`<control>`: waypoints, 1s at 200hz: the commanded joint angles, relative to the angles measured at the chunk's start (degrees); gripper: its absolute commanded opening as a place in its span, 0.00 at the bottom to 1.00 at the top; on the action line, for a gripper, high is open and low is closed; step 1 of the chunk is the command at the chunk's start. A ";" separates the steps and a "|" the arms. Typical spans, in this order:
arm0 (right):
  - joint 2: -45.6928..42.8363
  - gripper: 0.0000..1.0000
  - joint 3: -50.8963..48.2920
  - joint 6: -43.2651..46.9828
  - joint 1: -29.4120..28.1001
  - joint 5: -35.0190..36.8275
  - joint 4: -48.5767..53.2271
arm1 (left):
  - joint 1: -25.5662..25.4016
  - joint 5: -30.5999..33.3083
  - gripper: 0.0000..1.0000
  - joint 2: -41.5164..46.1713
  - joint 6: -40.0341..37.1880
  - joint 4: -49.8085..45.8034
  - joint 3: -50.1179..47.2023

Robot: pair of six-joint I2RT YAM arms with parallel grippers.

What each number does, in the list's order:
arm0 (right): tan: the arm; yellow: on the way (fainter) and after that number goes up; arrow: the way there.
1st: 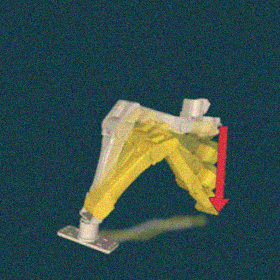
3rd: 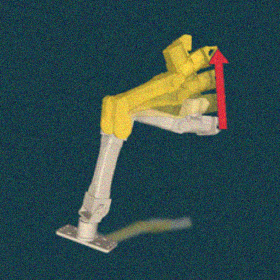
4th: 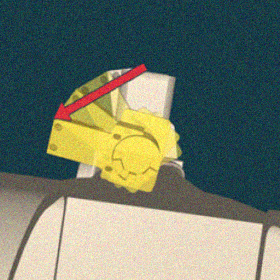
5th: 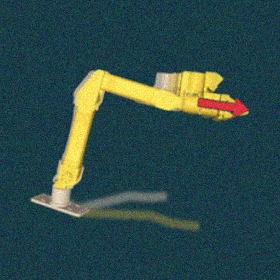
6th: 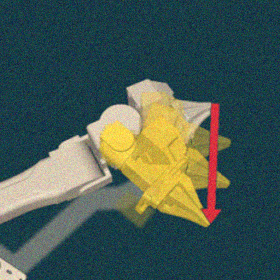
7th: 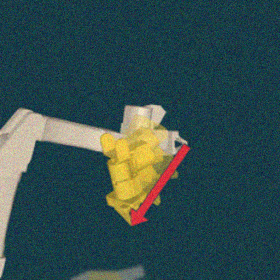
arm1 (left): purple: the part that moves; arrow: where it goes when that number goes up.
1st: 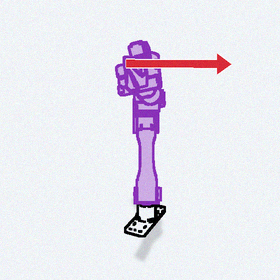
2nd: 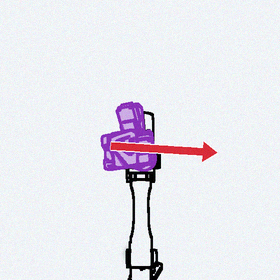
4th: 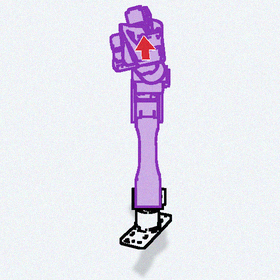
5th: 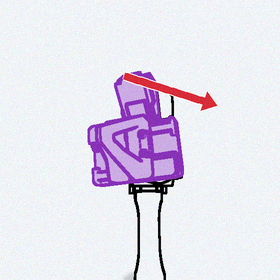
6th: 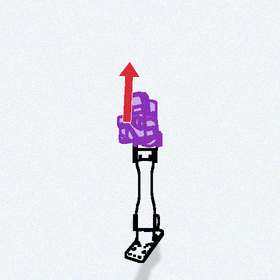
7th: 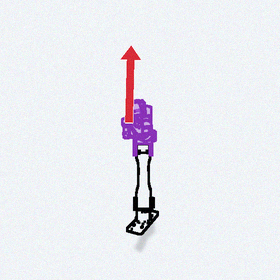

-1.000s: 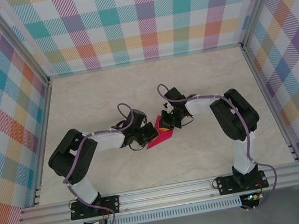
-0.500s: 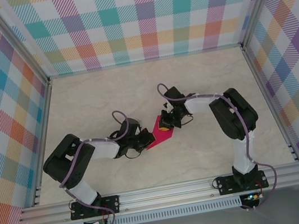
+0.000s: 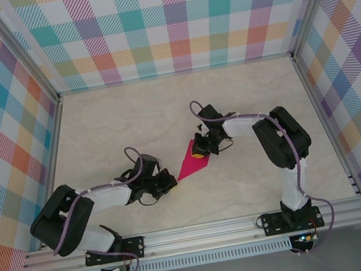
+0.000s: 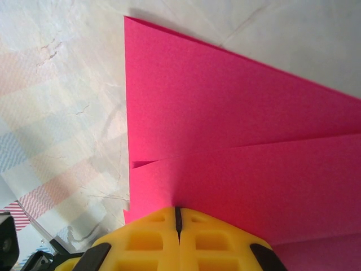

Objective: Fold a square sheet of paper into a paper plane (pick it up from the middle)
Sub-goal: Fourth fold the wing at the center of the table.

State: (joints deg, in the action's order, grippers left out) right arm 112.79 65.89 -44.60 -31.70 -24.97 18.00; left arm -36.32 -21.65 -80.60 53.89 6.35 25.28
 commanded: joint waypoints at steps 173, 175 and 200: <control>4.86 0.00 -1.87 1.27 0.17 8.02 7.19 | -2.16 4.11 0.00 -7.16 3.18 7.40 3.92; 4.82 0.00 -1.83 1.27 0.24 7.97 7.15 | -2.18 4.04 0.00 -7.19 3.22 7.44 3.69; 3.86 0.00 -0.99 1.84 0.17 6.60 5.68 | -2.60 4.22 0.00 -8.24 3.73 8.00 2.59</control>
State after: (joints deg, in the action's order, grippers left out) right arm 113.08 66.63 -44.12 -31.55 -25.65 18.76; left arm -38.06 -18.33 -88.73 57.41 15.38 29.45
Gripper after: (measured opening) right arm 0.041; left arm 0.040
